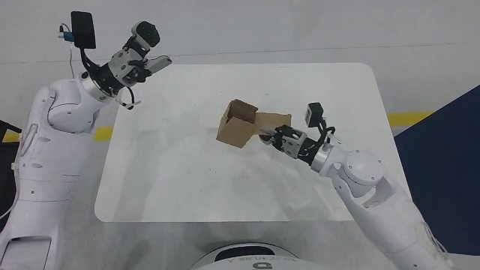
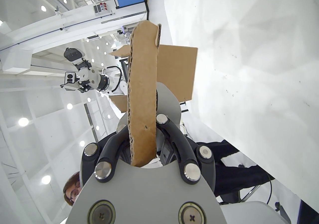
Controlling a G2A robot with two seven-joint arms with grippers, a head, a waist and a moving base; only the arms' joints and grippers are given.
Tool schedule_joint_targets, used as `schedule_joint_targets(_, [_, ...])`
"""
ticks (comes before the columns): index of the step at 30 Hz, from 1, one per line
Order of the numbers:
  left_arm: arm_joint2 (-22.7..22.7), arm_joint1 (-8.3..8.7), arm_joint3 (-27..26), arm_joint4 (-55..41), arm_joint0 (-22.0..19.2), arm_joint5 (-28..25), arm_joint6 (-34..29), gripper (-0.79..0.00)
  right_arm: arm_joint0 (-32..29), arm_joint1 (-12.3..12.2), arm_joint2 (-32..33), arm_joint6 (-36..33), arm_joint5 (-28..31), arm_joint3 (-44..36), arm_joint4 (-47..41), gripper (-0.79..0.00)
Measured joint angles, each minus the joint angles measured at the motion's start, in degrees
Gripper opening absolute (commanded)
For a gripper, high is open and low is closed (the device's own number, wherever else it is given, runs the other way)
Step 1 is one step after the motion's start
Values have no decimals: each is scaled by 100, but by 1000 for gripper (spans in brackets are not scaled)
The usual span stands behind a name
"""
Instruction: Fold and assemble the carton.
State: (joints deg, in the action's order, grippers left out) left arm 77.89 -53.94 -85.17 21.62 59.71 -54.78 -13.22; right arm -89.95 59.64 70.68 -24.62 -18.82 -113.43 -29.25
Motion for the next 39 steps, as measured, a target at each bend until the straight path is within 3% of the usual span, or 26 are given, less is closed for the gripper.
schedule_joint_targets(3, [0,0,0,0,0,0,2,0,26,-3,-64,106,-22,59,158,-785])
schedule_joint_targets(7, [0,0,0,0,0,0,2,0,209,-1,-366,498,-179,74,1353,-785])
schedule_joint_targets(8, [0,0,0,0,0,0,2,0,229,-1,-410,550,-172,43,1572,-628])
schedule_joint_targets(10, [0,0,0,0,0,0,2,0,256,-20,-509,553,-237,28,2127,0])
schedule_joint_targets(18, [0,0,0,0,0,0,2,0,424,-91,-523,90,-782,-96,3276,0])
schedule_joint_targets(24, [0,0,0,0,0,0,2,0,-66,-144,126,713,-1030,-871,3527,0])
schedule_joint_targets(34, [0,0,0,0,0,0,2,0,-1181,-16,187,1656,-695,-1519,2422,0])
schedule_joint_targets(39, [0,0,0,0,0,0,2,0,-1618,14,254,1801,-1330,-2066,1858,-40])
